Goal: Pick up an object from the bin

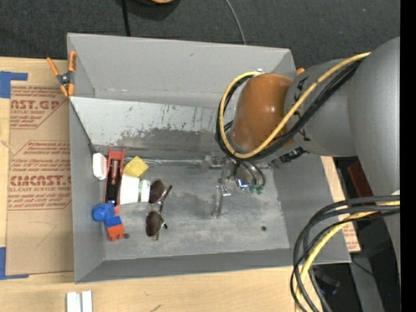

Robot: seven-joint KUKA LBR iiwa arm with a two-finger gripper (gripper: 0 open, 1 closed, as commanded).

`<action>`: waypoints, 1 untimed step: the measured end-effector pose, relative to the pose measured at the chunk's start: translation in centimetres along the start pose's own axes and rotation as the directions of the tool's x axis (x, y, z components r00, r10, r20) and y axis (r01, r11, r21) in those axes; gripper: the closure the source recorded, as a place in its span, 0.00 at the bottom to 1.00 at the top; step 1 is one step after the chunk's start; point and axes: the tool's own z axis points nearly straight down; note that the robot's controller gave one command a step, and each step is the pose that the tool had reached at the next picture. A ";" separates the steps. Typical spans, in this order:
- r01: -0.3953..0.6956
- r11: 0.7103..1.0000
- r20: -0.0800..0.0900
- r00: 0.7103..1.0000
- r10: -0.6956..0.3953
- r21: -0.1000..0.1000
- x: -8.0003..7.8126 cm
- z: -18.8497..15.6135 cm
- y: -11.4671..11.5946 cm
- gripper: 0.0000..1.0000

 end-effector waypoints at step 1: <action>-0.139 0.990 0.001 0.990 0.139 -0.005 -0.4 0.8 3.1 0.00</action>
Offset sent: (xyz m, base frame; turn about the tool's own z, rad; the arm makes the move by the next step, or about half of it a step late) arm 0.0071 0.0522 0.0029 0.0416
